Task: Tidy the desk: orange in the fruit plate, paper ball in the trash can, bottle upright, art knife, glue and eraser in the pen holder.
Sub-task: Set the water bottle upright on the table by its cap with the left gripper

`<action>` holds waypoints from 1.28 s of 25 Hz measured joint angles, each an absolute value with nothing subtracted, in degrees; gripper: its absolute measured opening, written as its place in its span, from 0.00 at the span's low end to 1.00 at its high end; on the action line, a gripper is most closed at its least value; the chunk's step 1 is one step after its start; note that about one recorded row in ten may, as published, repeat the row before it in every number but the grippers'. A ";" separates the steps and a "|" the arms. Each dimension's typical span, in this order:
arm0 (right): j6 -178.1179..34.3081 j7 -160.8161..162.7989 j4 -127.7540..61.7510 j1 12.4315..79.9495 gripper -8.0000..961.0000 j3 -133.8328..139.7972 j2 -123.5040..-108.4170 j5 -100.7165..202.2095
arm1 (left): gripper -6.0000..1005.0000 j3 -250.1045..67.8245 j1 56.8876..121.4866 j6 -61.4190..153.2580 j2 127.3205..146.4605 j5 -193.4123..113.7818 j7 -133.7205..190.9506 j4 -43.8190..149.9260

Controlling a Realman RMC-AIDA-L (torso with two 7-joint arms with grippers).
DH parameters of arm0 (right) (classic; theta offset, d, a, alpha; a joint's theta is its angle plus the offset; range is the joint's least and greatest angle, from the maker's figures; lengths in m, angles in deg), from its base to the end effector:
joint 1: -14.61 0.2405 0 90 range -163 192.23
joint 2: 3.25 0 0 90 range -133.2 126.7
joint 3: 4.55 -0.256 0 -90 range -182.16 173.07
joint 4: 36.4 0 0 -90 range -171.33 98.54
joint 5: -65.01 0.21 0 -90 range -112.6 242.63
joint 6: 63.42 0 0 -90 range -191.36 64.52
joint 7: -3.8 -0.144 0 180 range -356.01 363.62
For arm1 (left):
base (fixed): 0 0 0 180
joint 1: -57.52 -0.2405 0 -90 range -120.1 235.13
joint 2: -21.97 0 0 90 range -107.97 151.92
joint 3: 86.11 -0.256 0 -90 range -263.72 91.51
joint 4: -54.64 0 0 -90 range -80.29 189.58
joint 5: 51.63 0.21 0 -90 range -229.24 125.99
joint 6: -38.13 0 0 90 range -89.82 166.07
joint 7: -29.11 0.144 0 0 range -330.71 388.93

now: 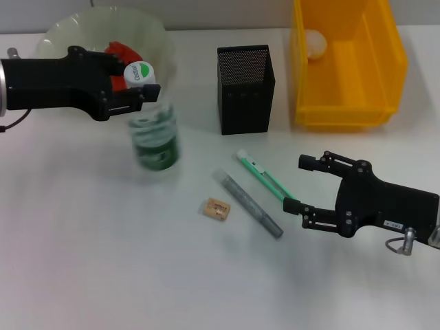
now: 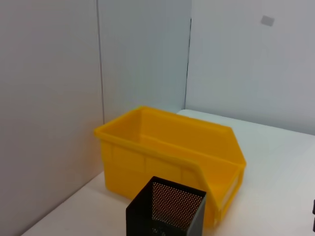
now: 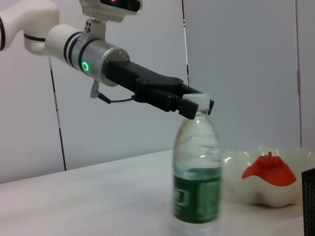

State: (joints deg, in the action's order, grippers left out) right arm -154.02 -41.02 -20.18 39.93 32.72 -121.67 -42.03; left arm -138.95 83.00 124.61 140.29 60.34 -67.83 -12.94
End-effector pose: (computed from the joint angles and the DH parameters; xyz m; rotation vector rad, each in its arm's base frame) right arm 0.2908 0.2707 -0.0431 -2.6259 0.3378 0.8921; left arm -0.2138 0.3516 0.0590 -2.6774 -0.4236 -0.4625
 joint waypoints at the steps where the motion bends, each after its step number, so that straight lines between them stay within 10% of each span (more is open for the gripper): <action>1: -154.03 -41.02 -20.18 39.93 0.83 32.72 -121.72 -42.03 | 0.45 -138.78 82.85 124.61 140.26 60.10 -67.66 -12.86; 32: -154.04 -41.52 -21.55 41.10 0.83 33.60 -122.34 -42.03 | 0.45 -120.81 79.88 124.30 138.99 56.63 -56.99 -4.67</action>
State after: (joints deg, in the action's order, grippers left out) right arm -154.04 -41.52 -21.55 41.10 33.60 -122.34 -42.03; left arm -120.81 79.88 124.30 138.99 56.63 -56.99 -4.67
